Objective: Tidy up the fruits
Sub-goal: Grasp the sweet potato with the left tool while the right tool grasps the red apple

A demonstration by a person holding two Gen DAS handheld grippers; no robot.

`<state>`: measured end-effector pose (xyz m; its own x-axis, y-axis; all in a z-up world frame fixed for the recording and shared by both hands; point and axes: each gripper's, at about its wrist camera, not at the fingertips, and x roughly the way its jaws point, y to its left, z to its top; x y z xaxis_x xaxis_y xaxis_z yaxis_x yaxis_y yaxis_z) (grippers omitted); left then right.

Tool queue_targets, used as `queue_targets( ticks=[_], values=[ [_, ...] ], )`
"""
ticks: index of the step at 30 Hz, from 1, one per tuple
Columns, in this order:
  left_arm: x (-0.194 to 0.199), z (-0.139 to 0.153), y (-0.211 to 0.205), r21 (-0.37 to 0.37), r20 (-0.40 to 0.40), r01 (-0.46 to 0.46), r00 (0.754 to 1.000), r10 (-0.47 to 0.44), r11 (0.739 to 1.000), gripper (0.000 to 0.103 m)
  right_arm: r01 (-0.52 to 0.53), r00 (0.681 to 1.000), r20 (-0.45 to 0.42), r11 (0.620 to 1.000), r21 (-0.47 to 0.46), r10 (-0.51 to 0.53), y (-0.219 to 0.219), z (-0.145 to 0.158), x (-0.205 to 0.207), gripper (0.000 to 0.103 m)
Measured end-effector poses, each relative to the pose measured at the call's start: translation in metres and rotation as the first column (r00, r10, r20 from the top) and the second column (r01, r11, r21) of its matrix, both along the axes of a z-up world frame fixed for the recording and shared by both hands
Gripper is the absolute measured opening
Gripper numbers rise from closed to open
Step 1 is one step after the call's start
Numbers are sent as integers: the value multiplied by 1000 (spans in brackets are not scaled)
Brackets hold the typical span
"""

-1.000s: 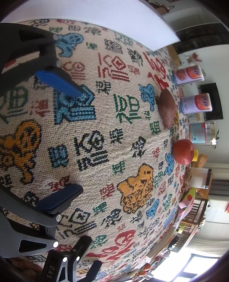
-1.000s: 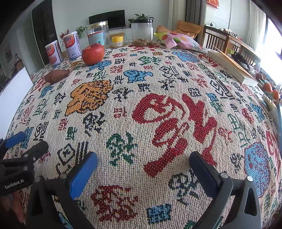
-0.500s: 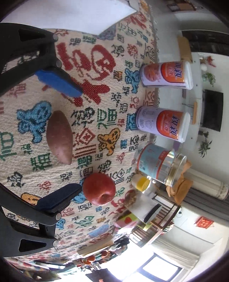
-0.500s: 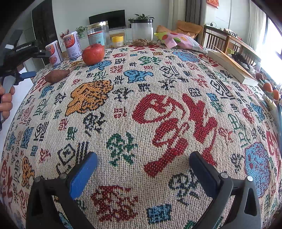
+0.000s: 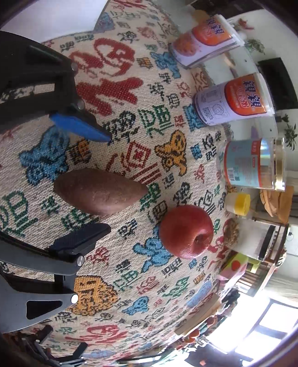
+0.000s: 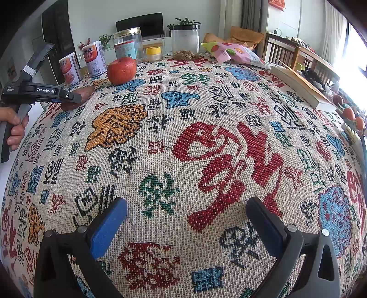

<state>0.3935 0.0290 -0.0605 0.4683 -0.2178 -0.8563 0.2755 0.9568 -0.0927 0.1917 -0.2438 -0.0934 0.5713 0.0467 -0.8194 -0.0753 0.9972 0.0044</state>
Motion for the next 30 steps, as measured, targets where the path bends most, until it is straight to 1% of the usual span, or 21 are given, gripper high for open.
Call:
queue_targets(
  ticks=[2, 3, 4, 6, 8, 10, 12, 15, 17, 20, 22, 23, 24, 25, 26, 27, 29, 30],
  values=[
    [4, -3, -5, -10, -18, 9, 1000, -9, 1000, 77, 0, 1000, 0, 1000, 1, 0, 0, 0, 0, 103],
    [5, -6, -9, 0, -30, 12, 999, -12, 1000, 57, 0, 1000, 0, 1000, 1, 0, 0, 0, 0, 103],
    [6, -10, -13, 37, -39, 1, 999, 0, 999, 41, 0, 1000, 0, 1000, 0, 0, 0, 0, 0, 103],
    [1, -11, -11, 35, -27, -31, 999, 32, 999, 40, 0, 1000, 0, 1000, 0, 0, 0, 0, 0, 103],
    [-14, -10, -3, 4, -24, -115, 993, 115, 993, 40, 0, 1000, 0, 1000, 0, 0, 0, 0, 0, 103],
    [-42, -7, 7, -36, -29, -206, 978, 205, 978, 40, 0, 1000, 0, 1000, 0, 0, 0, 0, 0, 103],
    [-83, -1, 11, -58, -33, -266, 964, 265, 962, 40, 0, 1000, 0, 1000, 0, 0, 0, 0, 0, 103],
    [-151, 11, 13, -84, -6, -307, 951, 308, 948, 40, 0, 1000, 0, 1000, 1, 0, 0, 1, 0, 103],
    [-189, 12, 12, -78, 14, -318, 947, 320, 945, 41, 0, 1000, 0, 1000, 1, 0, 0, 1, 0, 103],
    [-218, 2, 10, -48, 47, -329, 942, 331, 943, 41, 0, 1000, 0, 1000, 4, 0, 0, 1, 0, 103],
    [-219, -12, 11, -6, 52, -335, 941, 335, 942, 42, -1, 1000, 0, 1000, 7, 1, 1, 1, 1, 103],
    [-220, -13, 11, -2, 79, -340, 937, 339, 940, 42, -1, 1000, 1, 1000, 8, 1, 1, 1, 1, 103],
    [-220, -12, 11, 7, 102, -348, 933, 346, 937, 54, -1, 1000, 0, 1000, 7, 1, 1, 1, 1, 103],
    [-218, -12, 10, 22, 103, -360, 929, 357, 933, 75, -1, 1000, 1, 1000, 7, 1, 1, 1, 1, 103],
    [-216, -14, 11, 24, 101, -369, 926, 365, 929, 82, 0, 1000, 1, 1000, 7, 0, 1, 2, 2, 103],
    [-214, -16, 12, 22, 104, -374, 923, 370, 927, 84, 0, 1000, 0, 1000, 9, 0, 2, 2, 2, 103],
    [-214, -19, 11, 60, 136, -374, 922, 364, 926, 87, 0, 1000, 1, 1000, 11, 0, 3, 3, 2, 103],
    [-216, -21, 11, 56, 138, -378, 919, 368, 924, 89, 0, 1000, 1, 1000, 11, 0, 3, 3, 2, 103]
  ],
)
